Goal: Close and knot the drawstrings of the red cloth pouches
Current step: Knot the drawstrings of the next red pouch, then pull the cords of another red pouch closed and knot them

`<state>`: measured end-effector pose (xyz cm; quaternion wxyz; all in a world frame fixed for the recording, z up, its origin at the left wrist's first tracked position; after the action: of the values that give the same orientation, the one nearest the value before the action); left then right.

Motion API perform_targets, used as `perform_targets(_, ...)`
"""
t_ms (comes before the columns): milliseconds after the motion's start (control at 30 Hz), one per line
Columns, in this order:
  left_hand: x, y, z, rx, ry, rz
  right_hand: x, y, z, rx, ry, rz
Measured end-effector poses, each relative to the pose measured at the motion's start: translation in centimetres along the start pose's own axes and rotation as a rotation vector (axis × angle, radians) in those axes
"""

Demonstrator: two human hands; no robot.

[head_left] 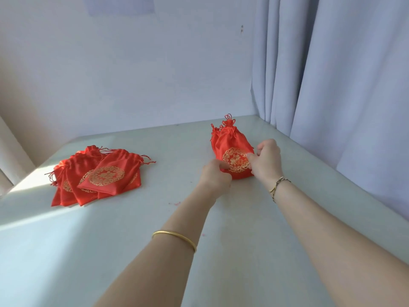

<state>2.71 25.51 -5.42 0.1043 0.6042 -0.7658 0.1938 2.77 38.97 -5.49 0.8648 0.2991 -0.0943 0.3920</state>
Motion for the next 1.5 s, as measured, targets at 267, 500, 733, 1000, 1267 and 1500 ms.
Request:
perform_targets(267,9.7,-1.1,4.2,0.007,0.274,-0.483,-0.9,-4.3,4.0,0.201,0.012,-0.181)
perform_targets(500,16.6,-1.7,7.8,0.168,0.898,-0.527,-7.6,-8.1,9.1,0.272,0.226,0.069)
perform_targets(733,18.8,-0.8,8.3,0.056,0.96,-0.585,-11.3,-10.5,9.9,0.059,0.262,0.267)
perform_targets(1000,17.3,-4.3,6.8,-0.272,0.388,-0.747,-11.0,-11.9,12.0,-0.269,0.653,0.571)
perform_targets(1267,12.6,-8.6,4.1,-0.395,0.174,-0.317,-8.0,-8.8,11.1,-0.267,0.784,0.424)
perform_targets(1500,14.8,-6.7,3.5,0.072,-0.35,-0.283,-7.2,-9.2,11.1,-0.245,0.866,0.775)
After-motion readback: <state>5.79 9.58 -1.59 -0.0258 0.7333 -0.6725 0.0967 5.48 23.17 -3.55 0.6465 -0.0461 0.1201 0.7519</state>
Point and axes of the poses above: each hand's wrist, its own y-axis towards the middle knuckle, its own x-axis out of the back of the hand, z = x × y, the point moved 1 cm from there along y, towards the middle knuckle, and after that the axes turned 8 degrees about x, right-handed, at the moved point
